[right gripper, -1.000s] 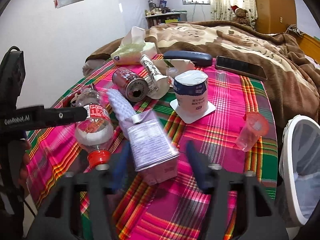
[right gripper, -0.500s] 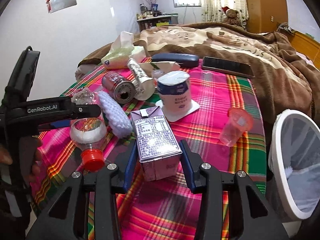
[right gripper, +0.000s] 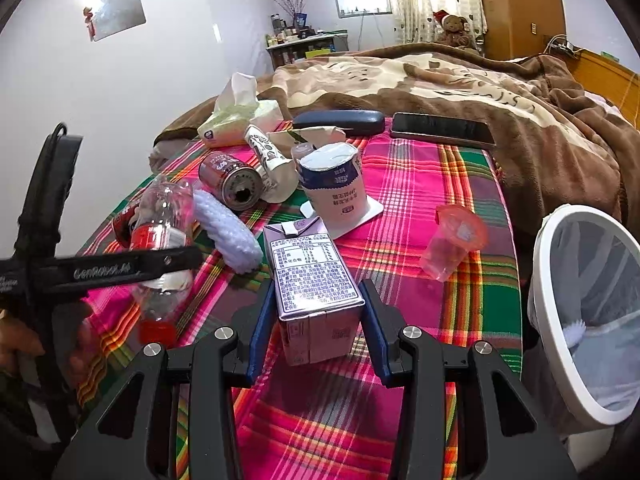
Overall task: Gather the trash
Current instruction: 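Grasp the clear Coca-Cola bottle with the left tool and lift it, then carry the bottle and milk carton over the wastebasket with both tools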
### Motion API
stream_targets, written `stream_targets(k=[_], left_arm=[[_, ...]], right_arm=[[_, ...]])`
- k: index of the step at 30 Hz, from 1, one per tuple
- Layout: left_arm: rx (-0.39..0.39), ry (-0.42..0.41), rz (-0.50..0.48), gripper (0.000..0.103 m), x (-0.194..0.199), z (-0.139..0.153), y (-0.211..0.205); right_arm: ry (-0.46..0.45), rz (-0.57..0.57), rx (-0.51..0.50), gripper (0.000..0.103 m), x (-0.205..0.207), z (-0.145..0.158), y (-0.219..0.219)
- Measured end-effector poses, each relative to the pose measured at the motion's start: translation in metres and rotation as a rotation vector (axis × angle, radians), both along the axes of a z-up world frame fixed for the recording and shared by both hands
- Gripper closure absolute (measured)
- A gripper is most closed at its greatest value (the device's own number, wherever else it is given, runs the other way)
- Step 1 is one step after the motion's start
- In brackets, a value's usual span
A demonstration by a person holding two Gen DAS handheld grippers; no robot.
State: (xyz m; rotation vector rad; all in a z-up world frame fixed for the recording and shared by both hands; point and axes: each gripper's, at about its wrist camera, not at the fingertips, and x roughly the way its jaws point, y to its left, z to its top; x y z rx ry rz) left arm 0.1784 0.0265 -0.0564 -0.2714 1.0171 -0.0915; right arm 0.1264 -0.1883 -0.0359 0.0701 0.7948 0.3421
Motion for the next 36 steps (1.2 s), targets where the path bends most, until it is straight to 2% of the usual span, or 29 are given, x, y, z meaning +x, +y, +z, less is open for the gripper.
stream_targets(k=[2,4,8,11,15,19,21,29,36], left_arm=[[0.017,0.011,0.007,0.036,-0.007,0.0,0.005],[0.027,0.007,0.003,0.036,-0.013,0.002,0.008],[0.023,-0.039,0.021,0.036,-0.024,0.009,0.02],[0.052,-0.068,0.037,0.031,-0.023,0.012,0.025],[0.019,-0.069,0.06,0.031,-0.012,0.009,0.03],[0.009,-0.058,0.035,0.031,-0.003,0.004,0.025],[0.009,-0.052,0.034,0.039,-0.003,0.003,0.023],[0.037,-0.073,0.009,0.039,-0.012,0.007,0.016],[0.078,-0.108,-0.023,0.04,-0.032,0.024,0.007]], right_arm=[[0.002,0.001,0.005,0.06,0.0,-0.001,-0.001],[0.005,-0.002,0.008,0.06,-0.001,-0.001,-0.001],[0.003,0.0,0.014,0.06,-0.003,0.0,-0.001],[0.006,-0.003,0.014,0.06,-0.002,-0.001,0.001],[0.01,-0.007,0.015,0.06,-0.002,-0.002,0.002],[0.01,-0.014,0.014,0.06,-0.001,-0.002,0.001],[0.01,-0.017,0.015,0.06,-0.001,-0.002,0.001],[0.005,-0.033,0.022,0.06,-0.004,0.0,0.001],[-0.02,-0.052,0.04,0.06,-0.011,0.007,-0.003]])
